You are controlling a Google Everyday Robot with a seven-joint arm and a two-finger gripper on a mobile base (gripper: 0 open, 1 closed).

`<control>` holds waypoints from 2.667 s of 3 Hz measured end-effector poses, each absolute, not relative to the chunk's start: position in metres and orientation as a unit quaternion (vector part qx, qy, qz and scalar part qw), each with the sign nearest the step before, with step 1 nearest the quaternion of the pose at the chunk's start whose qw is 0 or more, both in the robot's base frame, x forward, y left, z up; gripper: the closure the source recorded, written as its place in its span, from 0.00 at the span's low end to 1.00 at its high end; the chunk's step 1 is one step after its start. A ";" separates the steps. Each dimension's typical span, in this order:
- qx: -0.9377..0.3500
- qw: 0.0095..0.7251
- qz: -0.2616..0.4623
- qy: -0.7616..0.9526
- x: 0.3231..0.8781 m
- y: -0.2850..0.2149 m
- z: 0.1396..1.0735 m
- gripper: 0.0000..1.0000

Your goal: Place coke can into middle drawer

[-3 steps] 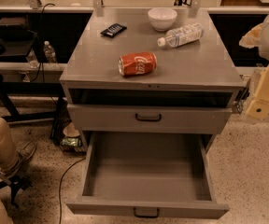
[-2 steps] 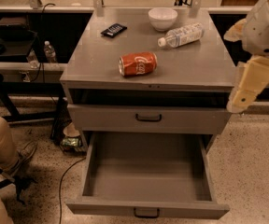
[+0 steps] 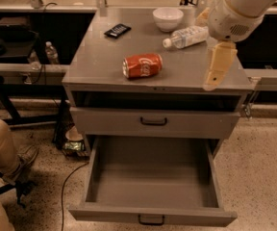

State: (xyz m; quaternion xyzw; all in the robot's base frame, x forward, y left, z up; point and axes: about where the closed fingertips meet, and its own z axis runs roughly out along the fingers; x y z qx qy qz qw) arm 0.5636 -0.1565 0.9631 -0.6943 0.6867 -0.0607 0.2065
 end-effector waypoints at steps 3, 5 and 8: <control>-0.772 0.176 -0.048 0.609 0.658 -0.042 0.907 0.00; -0.782 0.123 -0.024 0.610 0.677 -0.017 0.854 0.00; -0.777 0.107 -0.003 0.620 0.673 -0.025 0.838 0.40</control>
Offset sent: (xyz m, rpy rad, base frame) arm 0.1045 0.1084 -0.0398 -0.0546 -0.0132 0.2104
